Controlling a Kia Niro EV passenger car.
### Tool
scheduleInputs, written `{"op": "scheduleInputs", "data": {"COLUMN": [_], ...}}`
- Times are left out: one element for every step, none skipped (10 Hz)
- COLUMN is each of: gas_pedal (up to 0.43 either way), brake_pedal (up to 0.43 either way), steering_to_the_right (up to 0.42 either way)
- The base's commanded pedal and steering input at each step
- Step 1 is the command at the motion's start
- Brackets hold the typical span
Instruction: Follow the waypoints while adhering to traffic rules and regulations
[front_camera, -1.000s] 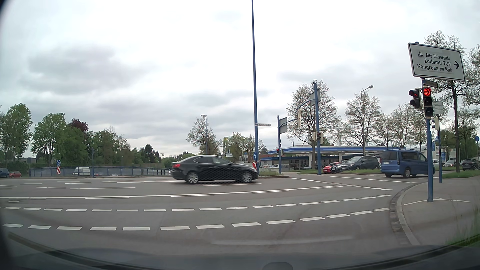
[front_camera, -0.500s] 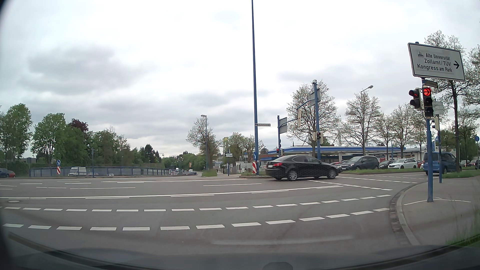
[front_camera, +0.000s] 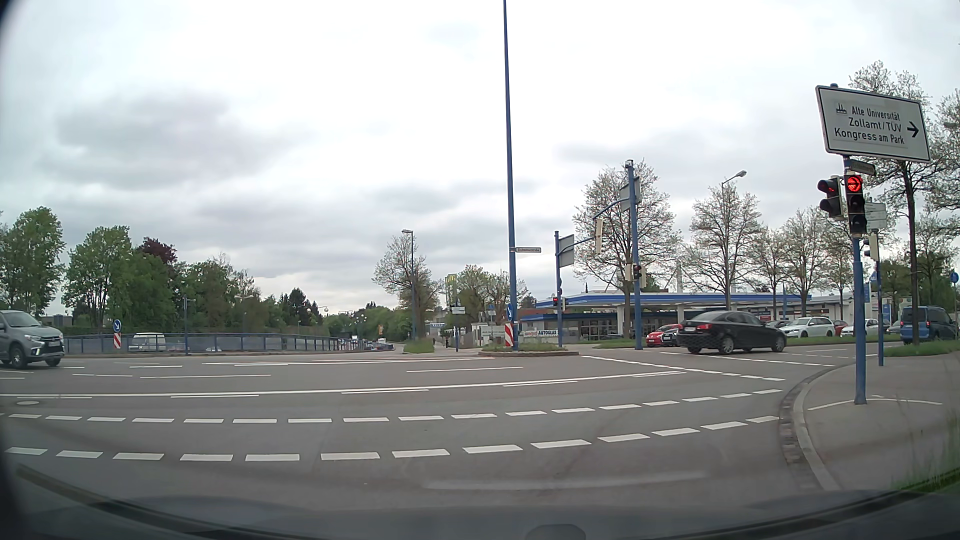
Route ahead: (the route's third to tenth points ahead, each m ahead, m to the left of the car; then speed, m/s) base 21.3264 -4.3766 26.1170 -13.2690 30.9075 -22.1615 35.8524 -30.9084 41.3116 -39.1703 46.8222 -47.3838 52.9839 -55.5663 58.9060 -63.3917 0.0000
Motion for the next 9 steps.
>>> {"op": "scheduleInputs", "data": {"gas_pedal": [0.000, 0.000, 0.000, 0.000, 0.000, 0.000, 0.000, 0.000, 0.000], "brake_pedal": [0.244, 0.244, 0.244, 0.244, 0.244, 0.244, 0.244, 0.244, 0.244], "steering_to_the_right": [0.033, 0.033, 0.033, 0.033, 0.033, 0.033, 0.033, 0.033, 0.033]}}
